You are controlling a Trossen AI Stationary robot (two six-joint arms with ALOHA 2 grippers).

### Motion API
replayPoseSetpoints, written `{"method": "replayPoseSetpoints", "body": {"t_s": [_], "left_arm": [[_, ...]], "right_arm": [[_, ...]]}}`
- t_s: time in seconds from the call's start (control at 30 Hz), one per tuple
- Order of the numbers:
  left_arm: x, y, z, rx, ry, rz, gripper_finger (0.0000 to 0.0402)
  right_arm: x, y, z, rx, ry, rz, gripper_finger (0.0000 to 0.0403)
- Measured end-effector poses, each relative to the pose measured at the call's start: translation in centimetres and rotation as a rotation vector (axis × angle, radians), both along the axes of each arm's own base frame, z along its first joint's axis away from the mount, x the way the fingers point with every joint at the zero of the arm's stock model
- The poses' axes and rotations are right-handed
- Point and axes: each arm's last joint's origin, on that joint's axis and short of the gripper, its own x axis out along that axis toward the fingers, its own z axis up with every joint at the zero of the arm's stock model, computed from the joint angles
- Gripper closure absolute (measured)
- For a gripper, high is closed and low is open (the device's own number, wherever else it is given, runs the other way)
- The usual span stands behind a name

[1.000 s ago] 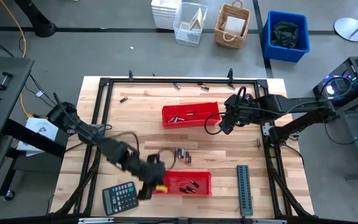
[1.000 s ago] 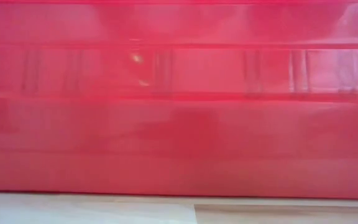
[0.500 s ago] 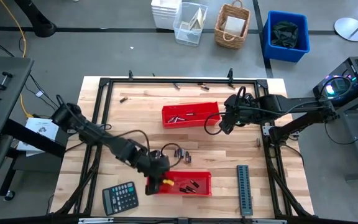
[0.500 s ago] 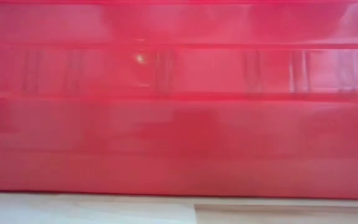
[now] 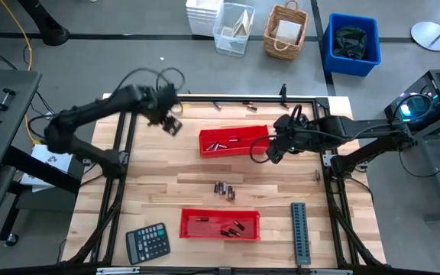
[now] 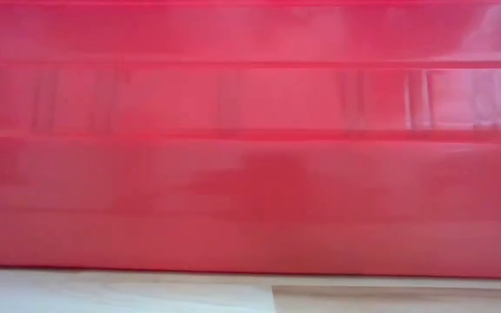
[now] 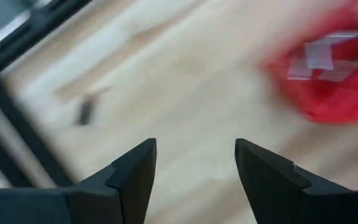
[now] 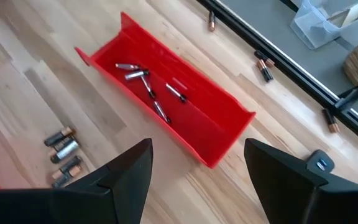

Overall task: Sort batteries
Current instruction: Put the black battery into the bottom red bin

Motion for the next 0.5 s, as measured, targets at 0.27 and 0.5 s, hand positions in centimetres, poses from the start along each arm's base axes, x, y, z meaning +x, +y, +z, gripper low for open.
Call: {"method": "replayPoseSetpoints", "body": {"t_s": [0.27, 0.5], "left_arm": [[-3.9, 11.7, -8.1, -0.259, 0.287, 0.202, 0.0191], [-4.9, 15.3, -13.7, -0.4, 0.379, 0.15, 0.019]], "right_arm": [[0.4, -1.4, 0.2, 0.046, -0.085, -0.132, 0.0153], [0.4, -2.5, 0.2, 0.087, -0.133, -0.247, 0.0153]]}}
